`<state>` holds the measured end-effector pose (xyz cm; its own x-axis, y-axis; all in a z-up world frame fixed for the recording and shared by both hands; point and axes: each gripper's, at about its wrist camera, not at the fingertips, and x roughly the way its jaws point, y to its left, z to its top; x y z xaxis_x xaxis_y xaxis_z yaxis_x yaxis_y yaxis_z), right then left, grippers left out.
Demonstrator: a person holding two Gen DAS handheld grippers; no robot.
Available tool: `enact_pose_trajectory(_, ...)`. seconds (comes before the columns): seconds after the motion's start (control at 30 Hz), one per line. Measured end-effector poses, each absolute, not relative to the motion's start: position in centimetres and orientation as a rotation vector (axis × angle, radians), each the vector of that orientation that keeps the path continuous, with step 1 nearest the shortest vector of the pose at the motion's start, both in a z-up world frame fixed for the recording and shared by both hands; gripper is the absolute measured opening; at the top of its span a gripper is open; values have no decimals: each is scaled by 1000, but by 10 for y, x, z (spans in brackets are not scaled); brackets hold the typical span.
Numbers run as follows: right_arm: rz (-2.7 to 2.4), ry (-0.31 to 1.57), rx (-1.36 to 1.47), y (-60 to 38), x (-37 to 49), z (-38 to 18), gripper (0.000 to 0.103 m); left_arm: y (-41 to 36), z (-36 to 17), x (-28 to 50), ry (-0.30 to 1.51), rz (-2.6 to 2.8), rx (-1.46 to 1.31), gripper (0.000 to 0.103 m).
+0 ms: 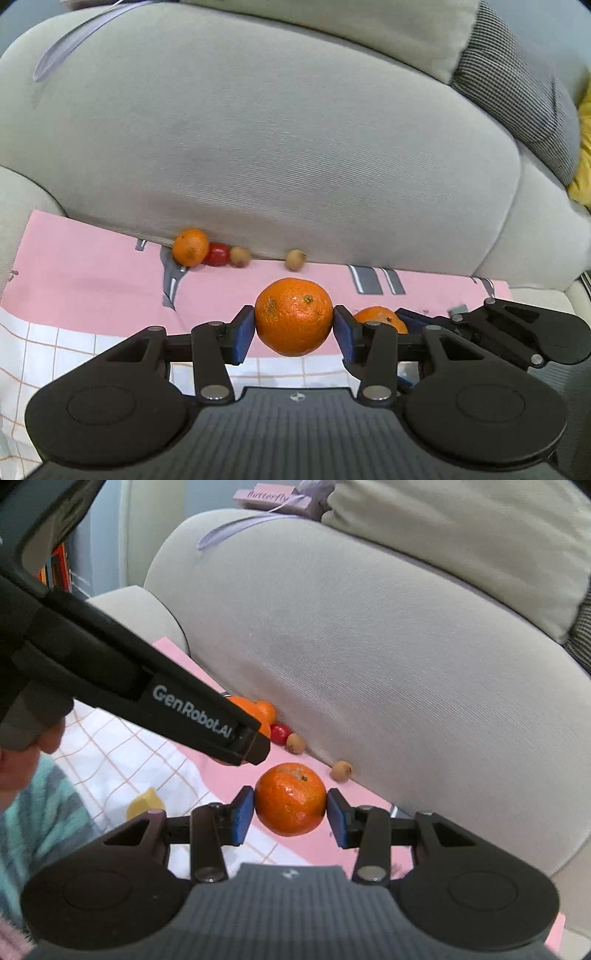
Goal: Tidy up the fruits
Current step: 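Lift both tangerines and carry them over the green colander with both tools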
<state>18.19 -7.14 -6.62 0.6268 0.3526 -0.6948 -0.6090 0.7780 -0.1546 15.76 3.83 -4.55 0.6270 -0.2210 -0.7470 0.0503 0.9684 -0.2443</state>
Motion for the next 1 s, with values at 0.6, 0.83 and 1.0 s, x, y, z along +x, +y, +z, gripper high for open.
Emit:
enact_pose_trajectory(0.6, 439, 691, -282, -154, 112, -55, 40, -44, -26, 100, 864, -284, -68, 52)
enact_pose_trajectory(0.83, 382, 716, -226, -193, 100, -58, 40, -77, -30, 92, 886, -348, -19, 52)
enact_pose_trajectory(1.0, 336, 740, -191, -219, 97, -66, 40, -94, -36, 92, 904, -395, 4, 52)
